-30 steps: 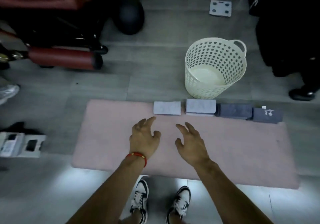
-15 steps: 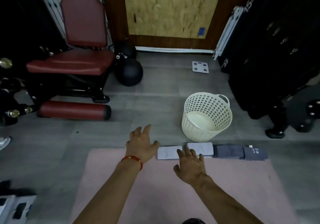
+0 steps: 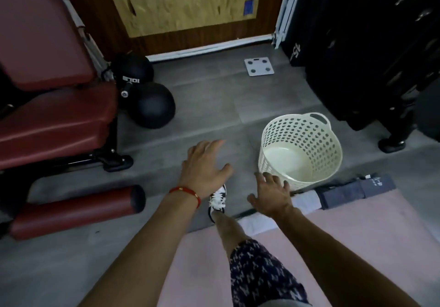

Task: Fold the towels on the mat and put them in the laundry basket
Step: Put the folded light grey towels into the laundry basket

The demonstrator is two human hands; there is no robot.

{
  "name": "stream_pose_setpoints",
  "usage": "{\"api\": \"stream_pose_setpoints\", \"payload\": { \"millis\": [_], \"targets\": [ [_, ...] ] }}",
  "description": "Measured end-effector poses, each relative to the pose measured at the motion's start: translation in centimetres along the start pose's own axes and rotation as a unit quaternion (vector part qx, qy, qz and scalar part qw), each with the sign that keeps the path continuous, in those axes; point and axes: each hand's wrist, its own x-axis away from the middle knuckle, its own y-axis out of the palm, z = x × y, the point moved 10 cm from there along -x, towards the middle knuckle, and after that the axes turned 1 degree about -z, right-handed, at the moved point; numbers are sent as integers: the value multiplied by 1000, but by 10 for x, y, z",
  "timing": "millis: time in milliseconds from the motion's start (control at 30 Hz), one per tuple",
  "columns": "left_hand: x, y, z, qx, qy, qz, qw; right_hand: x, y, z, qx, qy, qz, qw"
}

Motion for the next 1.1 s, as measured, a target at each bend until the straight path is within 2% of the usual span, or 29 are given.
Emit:
{"api": "stream_pose_setpoints", "payload": {
  "millis": [67,167,233,367,467,567,667,733,900,1000,1100],
  "targets": [
    [-74,-5,-24,-27,-3,0,1000,-81,9,-15,-19,6,-40,999],
    [-185,-1,-37,-37,-25,-47,998,-170,1,-19,-46,29,-90,995],
    [-244,8,-21,-51,-3,-94,994,-202,-17,-13,-77,55,-94,991],
    [-325,28,46,-80,91,-176,977,-231,-53,6,-160,137,-99,973],
    [-355,60,113,-102,180,-273,940,-234,-78,33,-248,220,-60,941],
    [-363,105,176,-127,283,-350,884,-223,-91,74,-322,331,-13,887],
    [-342,156,209,-152,353,-446,809,-188,-77,103,-390,443,33,806],
    [-321,184,217,-177,400,-497,750,-154,-59,107,-432,523,40,733],
    [-250,222,211,-240,458,-589,621,-84,2,71,-544,668,81,501],
    [-203,262,187,-274,483,-630,543,-74,71,34,-615,698,97,353],
    [-170,325,146,-325,474,-656,490,-79,152,7,-677,692,125,217]
  ]
}}
